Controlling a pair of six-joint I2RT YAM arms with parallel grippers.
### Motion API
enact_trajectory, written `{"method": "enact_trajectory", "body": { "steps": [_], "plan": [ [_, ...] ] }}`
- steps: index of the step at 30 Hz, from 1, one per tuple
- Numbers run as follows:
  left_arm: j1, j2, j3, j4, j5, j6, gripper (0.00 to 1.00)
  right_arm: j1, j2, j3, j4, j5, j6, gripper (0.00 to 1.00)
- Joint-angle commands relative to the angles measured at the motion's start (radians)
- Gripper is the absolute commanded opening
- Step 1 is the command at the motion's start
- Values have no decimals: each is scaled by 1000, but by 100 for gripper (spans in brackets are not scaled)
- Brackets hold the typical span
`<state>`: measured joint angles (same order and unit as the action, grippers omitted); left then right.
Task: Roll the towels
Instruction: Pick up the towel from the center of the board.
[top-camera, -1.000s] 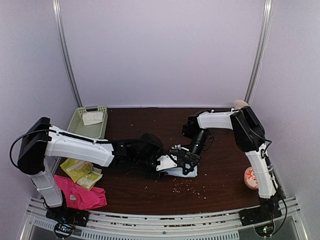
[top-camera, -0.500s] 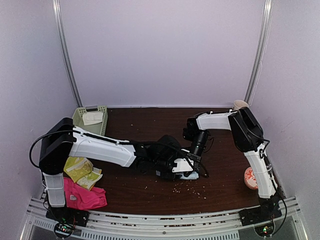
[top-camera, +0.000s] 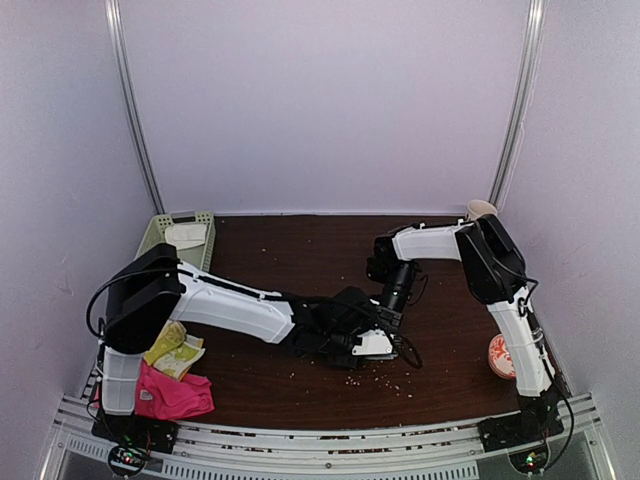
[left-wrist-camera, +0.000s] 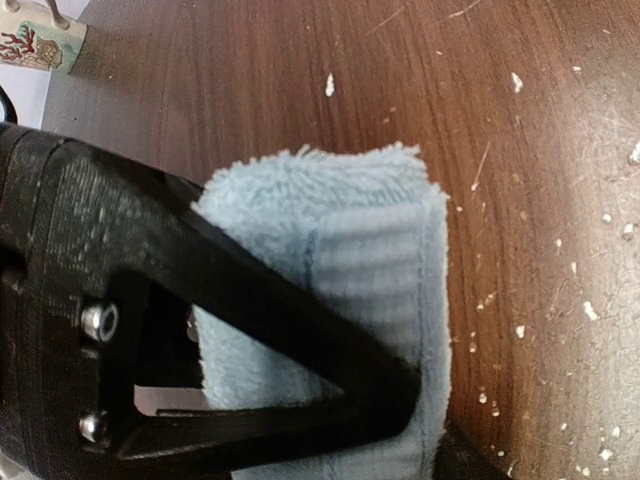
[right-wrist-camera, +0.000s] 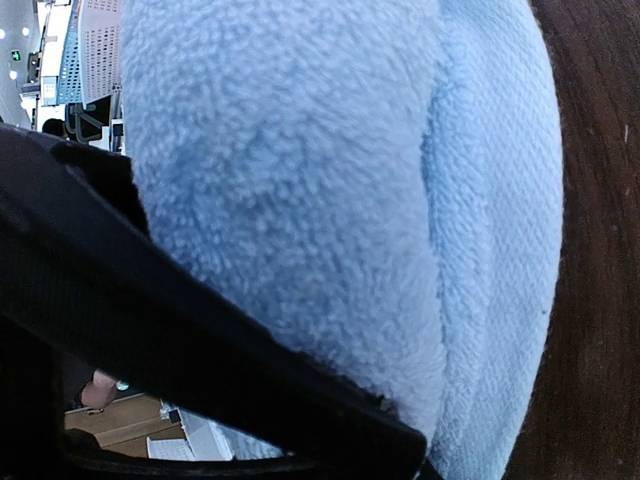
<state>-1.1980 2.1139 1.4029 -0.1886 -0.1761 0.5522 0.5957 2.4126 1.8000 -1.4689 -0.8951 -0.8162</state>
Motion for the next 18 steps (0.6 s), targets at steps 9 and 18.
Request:
{"method": "enact_trajectory", "body": {
  "steps": [9, 18],
  "plan": [
    [-12, 74, 29, -28, -92, 30, 41, 6, 52, -72, 113, 209, -8, 30],
    [-11, 63, 20, -55, -43, 15, 11, -37, -158, -61, 112, 194, 54, 50]
  ]
}}
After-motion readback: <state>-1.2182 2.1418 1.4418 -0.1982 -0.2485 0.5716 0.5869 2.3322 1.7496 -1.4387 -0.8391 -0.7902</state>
